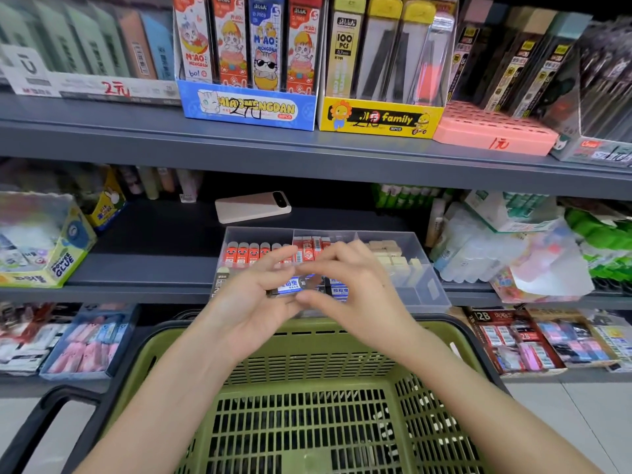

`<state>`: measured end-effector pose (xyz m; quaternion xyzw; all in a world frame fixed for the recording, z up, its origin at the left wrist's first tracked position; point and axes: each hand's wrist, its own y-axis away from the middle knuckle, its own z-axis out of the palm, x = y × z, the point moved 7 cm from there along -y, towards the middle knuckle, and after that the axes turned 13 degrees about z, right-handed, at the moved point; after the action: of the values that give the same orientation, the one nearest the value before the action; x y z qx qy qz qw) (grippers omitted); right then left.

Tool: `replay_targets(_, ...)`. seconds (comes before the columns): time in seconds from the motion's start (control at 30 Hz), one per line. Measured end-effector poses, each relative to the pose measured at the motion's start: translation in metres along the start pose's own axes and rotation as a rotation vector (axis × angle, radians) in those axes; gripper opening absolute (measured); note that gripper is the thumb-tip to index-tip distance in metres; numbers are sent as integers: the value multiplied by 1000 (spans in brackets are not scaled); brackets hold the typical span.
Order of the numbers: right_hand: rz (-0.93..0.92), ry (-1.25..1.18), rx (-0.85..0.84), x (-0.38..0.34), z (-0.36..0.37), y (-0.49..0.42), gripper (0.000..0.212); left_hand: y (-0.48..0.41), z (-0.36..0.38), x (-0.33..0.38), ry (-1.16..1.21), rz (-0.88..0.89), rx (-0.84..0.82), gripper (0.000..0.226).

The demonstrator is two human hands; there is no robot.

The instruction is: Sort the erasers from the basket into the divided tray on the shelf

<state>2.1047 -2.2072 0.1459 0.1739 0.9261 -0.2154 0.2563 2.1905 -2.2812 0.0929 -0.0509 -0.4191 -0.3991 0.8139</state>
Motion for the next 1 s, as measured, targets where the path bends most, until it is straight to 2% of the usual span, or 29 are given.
replay_targets(0.13,20,-83,-14,1,-3,3,22,3,9,-3,-11,5,-59,41)
replay_targets(0.2,116,-135,3,20,-13,1,18,4,7,2,-154,72,-89,49)
replay_targets(0.27,239,-92,66,47,-26,-5,18,5,3,11,-503,230,-111,36)
replay_targets(0.33,338,44,125,71,-35,-11,25,5,-4,23,-953,502,-91,16)
replay_targets(0.4,377,205,135,84,-35,-18,33,7,-3,28,-1363,824,-102,12)
replay_targets(0.47,362,339,120,90,-28,-25,35,6,-1,17,-1646,962,-211,21)
replay_targets(0.57,321,453,90,90,-14,-34,27,-3,-4,-5,-1852,912,-367,41)
replay_targets(0.77,219,692,-59,89,12,-43,24,-15,-5,-28,-2047,861,-497,44)
replay_targets(0.9,184,717,-95,90,19,-45,26,-16,-4,-31,-2076,864,-499,46)
replay_targets(1.0,172,616,-62,87,22,-40,23,-16,-5,-31,-2091,851,-504,47)
